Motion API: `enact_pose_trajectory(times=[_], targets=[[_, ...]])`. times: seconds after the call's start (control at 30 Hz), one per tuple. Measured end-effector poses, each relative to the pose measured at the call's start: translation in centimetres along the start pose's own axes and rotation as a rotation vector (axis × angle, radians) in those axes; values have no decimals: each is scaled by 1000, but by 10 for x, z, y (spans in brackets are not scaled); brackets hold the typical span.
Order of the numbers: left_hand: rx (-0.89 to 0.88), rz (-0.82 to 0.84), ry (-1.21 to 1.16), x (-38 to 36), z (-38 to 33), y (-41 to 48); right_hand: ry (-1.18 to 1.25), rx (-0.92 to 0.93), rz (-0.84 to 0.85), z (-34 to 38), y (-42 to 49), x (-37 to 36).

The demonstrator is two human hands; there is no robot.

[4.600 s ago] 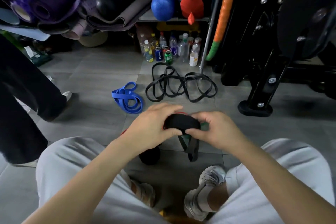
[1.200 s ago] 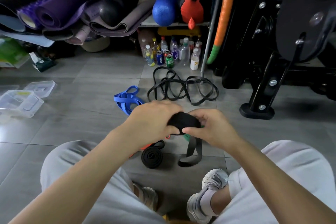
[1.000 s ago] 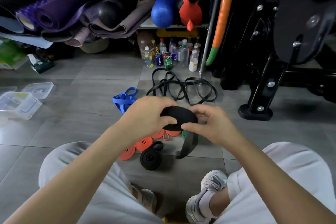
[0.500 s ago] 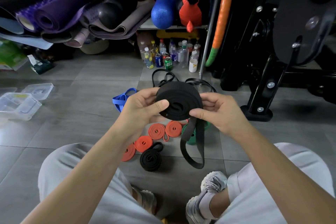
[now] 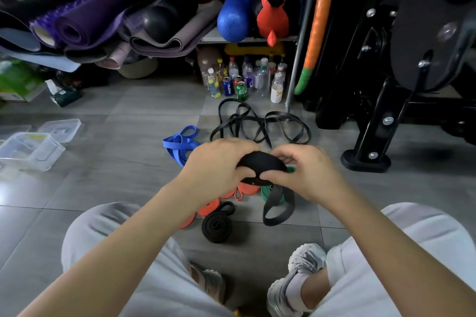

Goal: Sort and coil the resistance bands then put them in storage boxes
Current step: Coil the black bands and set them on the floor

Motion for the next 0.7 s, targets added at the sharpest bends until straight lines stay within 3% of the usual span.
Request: enact_pose_trajectory(times=[0.27, 0.5, 0.57, 0.63, 0.7], targets=[[125, -144, -438, 15, 28, -7, 132, -31, 122, -23, 0, -6], [114, -207, -1045, 12, 36, -14, 684, -40, 68, -22, 1, -7], [173, -196, -1173, 2, 40, -17, 697, -17, 10, -18, 1, -1], [250, -140, -1110, -7, 42, -16, 604, -8, -15, -17, 2, 4], [258, -49, -763, -5, 41, -11, 450, -16, -4, -18, 1, 5]])
Point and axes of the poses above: each hand's wrist, its own y-axis towards the middle knuckle, its own x-axis out of the back of the hand, z = x × y, the point moved 8 cm from there along y, towards the middle knuckle, and after that the axes turned 9 degrees about -y, right-handed, at the moved point
